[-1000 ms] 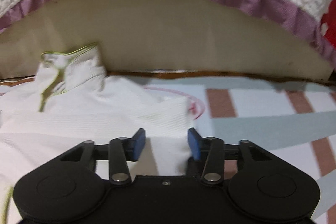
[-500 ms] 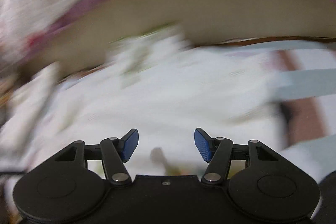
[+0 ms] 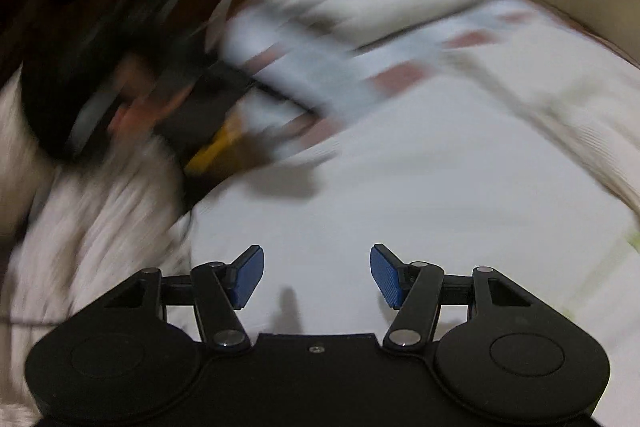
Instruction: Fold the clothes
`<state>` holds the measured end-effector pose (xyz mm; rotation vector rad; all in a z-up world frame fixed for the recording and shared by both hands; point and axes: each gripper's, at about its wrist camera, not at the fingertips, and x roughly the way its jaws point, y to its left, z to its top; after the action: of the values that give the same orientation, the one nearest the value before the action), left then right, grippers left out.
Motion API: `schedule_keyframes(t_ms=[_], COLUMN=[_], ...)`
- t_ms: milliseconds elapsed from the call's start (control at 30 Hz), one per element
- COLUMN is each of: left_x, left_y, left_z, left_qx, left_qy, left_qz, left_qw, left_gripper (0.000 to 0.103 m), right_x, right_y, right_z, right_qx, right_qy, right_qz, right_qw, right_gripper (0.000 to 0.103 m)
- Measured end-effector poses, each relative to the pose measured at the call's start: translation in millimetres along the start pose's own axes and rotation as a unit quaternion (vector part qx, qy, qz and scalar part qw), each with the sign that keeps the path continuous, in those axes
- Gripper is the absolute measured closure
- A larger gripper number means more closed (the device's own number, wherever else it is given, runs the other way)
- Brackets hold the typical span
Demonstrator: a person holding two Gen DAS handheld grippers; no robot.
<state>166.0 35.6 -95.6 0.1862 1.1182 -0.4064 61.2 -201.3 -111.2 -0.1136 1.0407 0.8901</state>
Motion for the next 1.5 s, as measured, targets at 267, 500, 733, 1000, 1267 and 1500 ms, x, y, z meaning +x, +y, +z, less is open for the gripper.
schedule_keyframes(t_ms=[267, 500, 733, 1000, 1267, 1500], left_x=[28.3, 30.9, 31.0, 14.2, -20.3, 16.9], left_y=[19.2, 30.0, 19.3, 18.7, -39.2, -150.1], left_z=[-41.3, -47.2, -46.7, -44.6, -41.4, -51.2], left_qx=[-0.116, -0.167, -0.141, -0.139, 0.035, 0.366], left_qy=[0.037, 0.016, 0.010, -0.053, -0.131, -0.106], left_qz=[-0.074, -0.085, -0.129, -0.215, -0.272, -0.094], left_qw=[0.9897, 0.9822, 0.9816, 0.9653, 0.9527, 0.9199], left_gripper=[0.044, 0.044, 0.044, 0.044, 0.043, 0.030], right_x=[50.1, 68.6, 36.3, 13.0, 7.4, -4.0], right_y=[56.1, 90.1, 31.8, -40.0, -85.0, -96.2], right_z=[-6.1, -27.8, -18.7, -45.1, -70.5, -60.7], right_qx=[-0.076, -0.197, -0.020, 0.222, 0.320, 0.298], right_qy=[0.052, 0.042, -0.018, -0.105, -0.134, -0.138], right_qz=[-0.004, -0.078, -0.031, 0.079, 0.106, 0.081], right_qw=[0.996, 0.976, 0.999, 0.966, 0.932, 0.941], right_gripper=[0.034, 0.034, 0.091, 0.090, 0.089, 0.089])
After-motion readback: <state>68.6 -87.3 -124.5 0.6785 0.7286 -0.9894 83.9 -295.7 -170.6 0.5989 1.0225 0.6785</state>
